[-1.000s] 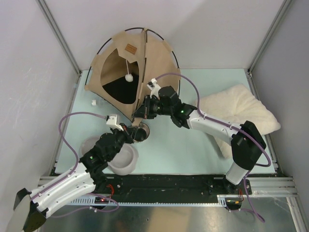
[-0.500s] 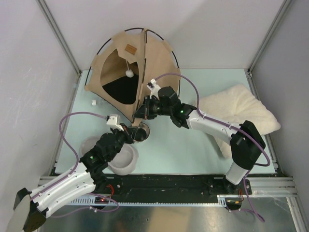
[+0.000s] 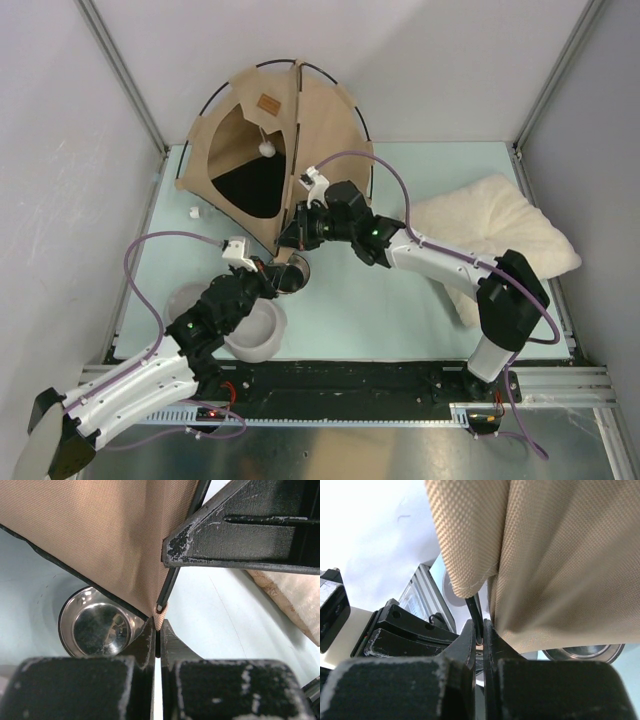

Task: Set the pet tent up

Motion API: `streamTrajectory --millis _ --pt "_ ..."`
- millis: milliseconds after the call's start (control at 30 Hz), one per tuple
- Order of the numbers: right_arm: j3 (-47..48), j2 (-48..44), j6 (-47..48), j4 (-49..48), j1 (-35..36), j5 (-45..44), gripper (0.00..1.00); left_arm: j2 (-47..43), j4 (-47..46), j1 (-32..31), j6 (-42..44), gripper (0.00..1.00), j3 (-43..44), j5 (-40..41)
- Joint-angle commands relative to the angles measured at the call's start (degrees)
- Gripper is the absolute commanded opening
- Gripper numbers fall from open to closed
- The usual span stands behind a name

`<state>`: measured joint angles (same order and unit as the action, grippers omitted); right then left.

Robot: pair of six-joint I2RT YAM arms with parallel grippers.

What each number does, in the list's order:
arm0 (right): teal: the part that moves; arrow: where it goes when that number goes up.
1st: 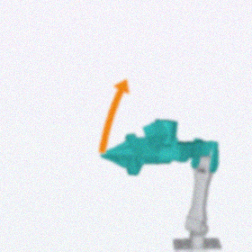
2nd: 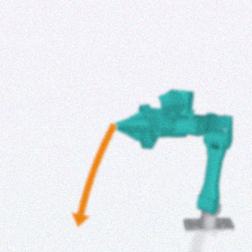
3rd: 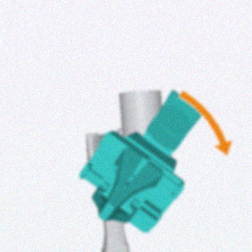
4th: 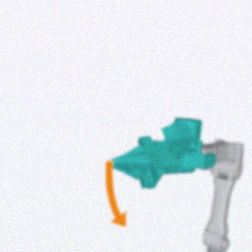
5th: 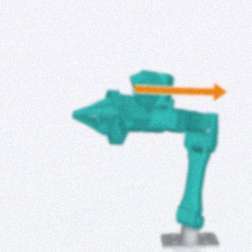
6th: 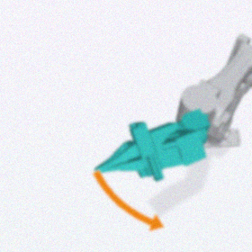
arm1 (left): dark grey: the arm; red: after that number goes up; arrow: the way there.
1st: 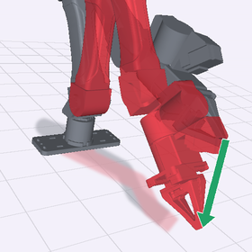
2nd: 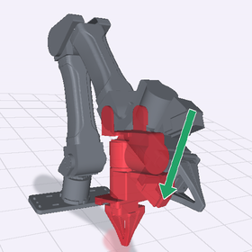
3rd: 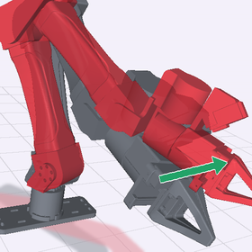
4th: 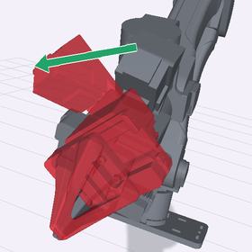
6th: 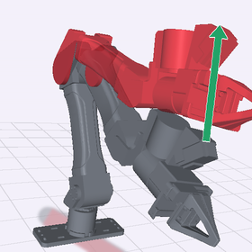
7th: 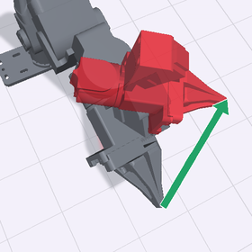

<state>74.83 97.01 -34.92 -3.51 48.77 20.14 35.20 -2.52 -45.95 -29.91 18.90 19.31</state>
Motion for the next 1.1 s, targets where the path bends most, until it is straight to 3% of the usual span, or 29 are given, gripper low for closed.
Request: streamTrajectory --millis 0,667,1067 --pt "2.02 -2.33 4.64 -9.62 -2.93 -15.64 0.0 0.55 13.41 -2.15 1.04 0.0 -0.63 -4.89" --pt "-2.69 -4.48 11.79 -10.53 -2.24 -12.86 0.0 3.56 14.97 -2.16 2.01 0.0 2.45 -0.4" --pt "-2.75 -2.92 13.93 -11.8 -0.15 -14.29 0.0 4.55 15.39 -2.15 2.89 0.0 6.08 -3.16"
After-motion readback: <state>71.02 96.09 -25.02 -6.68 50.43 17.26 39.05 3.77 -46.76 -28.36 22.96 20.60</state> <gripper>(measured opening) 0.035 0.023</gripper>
